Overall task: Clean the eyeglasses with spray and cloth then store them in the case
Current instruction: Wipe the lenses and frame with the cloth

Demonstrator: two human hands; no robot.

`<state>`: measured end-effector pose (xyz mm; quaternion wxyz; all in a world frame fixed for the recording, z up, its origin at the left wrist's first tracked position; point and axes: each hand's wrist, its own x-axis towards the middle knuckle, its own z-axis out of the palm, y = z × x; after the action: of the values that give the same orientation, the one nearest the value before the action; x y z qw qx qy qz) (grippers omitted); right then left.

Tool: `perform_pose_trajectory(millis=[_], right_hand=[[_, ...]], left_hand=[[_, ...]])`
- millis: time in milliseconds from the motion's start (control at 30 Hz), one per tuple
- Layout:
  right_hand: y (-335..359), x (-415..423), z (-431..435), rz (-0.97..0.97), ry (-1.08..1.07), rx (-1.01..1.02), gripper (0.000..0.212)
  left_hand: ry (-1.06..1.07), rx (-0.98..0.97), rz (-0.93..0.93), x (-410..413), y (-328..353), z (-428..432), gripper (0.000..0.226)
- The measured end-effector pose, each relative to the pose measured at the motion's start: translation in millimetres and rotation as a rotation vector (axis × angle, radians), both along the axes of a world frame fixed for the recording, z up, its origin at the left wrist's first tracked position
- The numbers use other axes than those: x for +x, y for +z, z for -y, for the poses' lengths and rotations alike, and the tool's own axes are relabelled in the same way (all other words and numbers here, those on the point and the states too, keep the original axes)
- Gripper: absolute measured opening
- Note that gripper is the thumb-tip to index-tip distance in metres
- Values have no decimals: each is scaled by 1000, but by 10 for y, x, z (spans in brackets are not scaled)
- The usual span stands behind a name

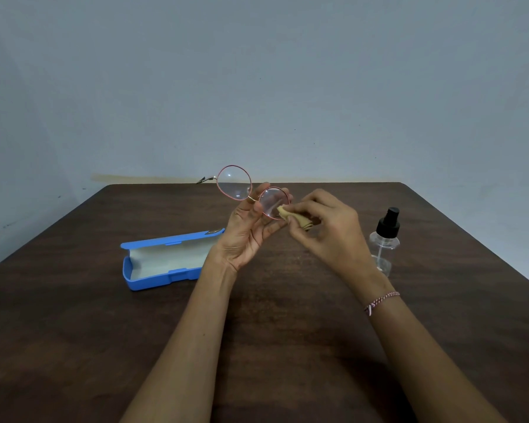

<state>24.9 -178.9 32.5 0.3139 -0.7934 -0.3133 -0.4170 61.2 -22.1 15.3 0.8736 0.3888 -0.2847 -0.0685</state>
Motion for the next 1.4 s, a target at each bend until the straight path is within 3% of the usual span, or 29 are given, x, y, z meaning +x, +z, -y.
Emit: perform_pose_trajectory(millis=[133,333,567,900,1167,1400], right_hand=[[-3,-25,-50,69,22,-50,20],[-1,-25,-36,97,-69,47,20],[-23,-29,-70,64,46,-38,18],[-16,-28,-59,98,-98,68,19],[-45,-3,-53,7,-4,43,17],[-41,-30,-92,56,76,-66,18]], left_hand=[[-41,27,-27,-3,-23,16,45],[-48,51,-32,-12,-42,74,46],[-48,20,-36,-2,-40,23,44],[-58,32,-26,-38,-26,79,45],[27,-39,0,-26,1,25,40],[0,-50,-42,-20,5,9,42]])
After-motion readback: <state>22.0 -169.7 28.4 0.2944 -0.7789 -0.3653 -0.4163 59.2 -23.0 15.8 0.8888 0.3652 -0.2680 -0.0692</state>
